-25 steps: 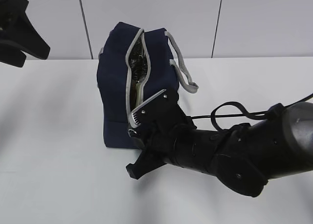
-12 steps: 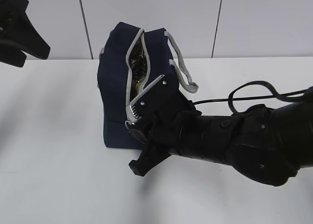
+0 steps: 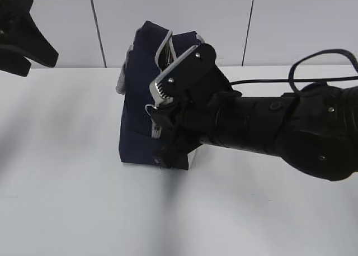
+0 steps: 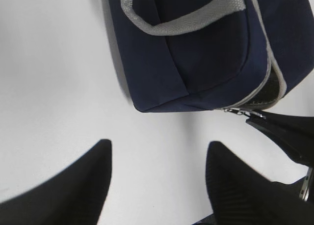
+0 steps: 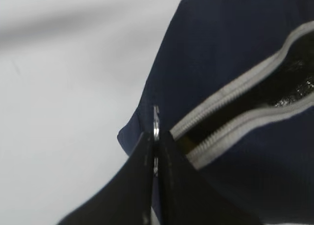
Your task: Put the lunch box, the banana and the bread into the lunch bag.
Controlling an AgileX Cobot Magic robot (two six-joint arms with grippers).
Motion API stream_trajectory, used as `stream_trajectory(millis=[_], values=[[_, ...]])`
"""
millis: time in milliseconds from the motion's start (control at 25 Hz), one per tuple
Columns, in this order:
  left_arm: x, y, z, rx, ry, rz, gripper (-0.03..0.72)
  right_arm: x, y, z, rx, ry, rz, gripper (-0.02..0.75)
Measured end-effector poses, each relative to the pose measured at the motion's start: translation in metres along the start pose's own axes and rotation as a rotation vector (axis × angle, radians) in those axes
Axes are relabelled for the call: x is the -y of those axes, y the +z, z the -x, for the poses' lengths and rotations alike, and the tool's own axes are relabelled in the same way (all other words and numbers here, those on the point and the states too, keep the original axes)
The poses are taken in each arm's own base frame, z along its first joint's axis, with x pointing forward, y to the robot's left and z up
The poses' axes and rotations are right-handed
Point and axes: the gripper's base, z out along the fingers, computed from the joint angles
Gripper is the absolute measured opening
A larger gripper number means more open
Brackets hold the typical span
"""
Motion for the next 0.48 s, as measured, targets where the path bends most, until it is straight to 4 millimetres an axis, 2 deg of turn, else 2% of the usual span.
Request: stream_trajectory(millis=[480], values=[[0.000, 0.000, 0.001, 0.012, 0.024, -0.003, 0.424, 0.023, -0.002, 0.033, 0.007, -0.036, -0.055, -0.016]])
